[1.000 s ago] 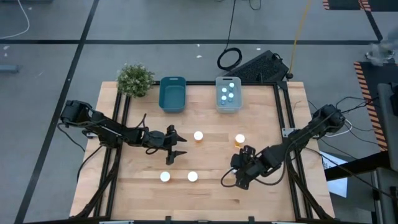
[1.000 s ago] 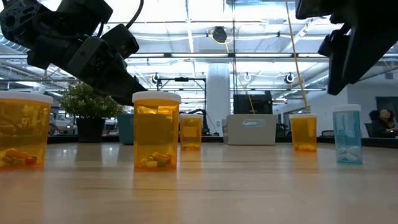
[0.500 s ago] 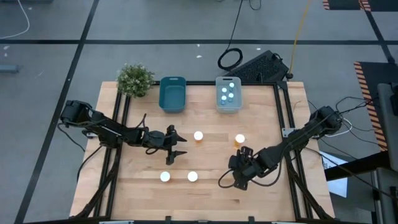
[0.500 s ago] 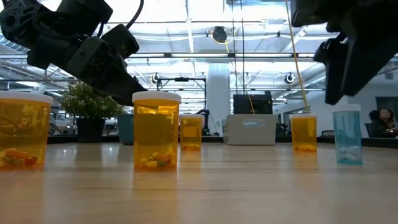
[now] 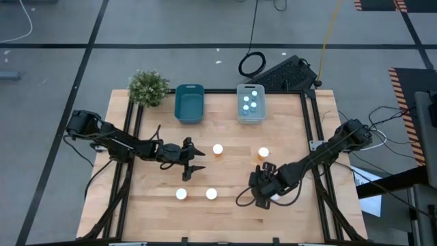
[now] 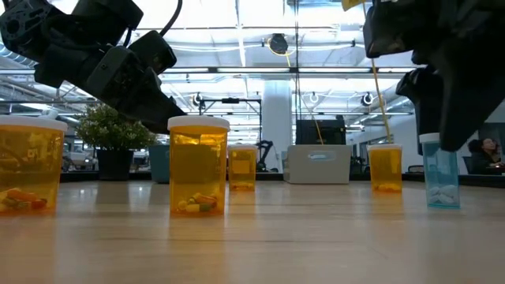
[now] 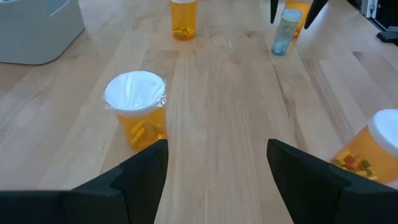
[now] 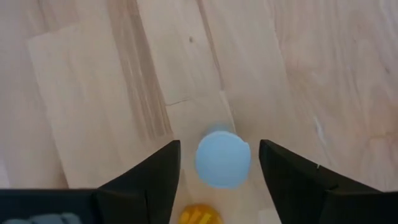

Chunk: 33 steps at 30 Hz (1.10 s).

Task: Pick and place medicine bottles into bin by pill shape (circle, oval)
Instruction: Put the blue pill bottle into the gray bin

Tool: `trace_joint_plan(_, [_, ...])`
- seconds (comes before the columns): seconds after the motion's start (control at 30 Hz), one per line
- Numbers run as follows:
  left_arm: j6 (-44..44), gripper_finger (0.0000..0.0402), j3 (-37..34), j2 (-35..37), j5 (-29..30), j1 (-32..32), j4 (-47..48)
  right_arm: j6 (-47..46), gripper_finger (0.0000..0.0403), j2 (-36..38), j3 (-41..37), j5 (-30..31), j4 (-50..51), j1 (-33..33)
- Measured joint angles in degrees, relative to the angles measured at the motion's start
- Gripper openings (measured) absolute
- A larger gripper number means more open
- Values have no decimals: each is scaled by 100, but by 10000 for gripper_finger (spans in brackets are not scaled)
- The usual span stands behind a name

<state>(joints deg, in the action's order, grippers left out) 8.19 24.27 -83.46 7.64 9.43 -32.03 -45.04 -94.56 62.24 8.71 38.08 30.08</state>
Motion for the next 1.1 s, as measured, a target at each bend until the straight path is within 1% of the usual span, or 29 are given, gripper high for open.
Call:
trace_joint_plan(0.27, [0, 273, 0, 0, 0, 0, -67, 97, 148, 35, 0, -16, -11, -11])
trace_joint_plan(0.47, [0, 273, 0, 1, 0, 0, -73, 167, 120, 35, 0, -158, -13, -85])
trace_joint_plan(0.63, [0, 273, 0, 0, 0, -2, -76, 280, 116, 39, 0, -297, -15, -204])
trace_joint_plan(0.83, [-2, 273, 0, 2, 0, -2, -74, 525, 121, 97, 0, -304, -4, -460])
trace_joint_plan(1.1, [-35, 273, 0, 0, 0, -2, -56, 919, 121, 627, 0, -299, -8, -974])
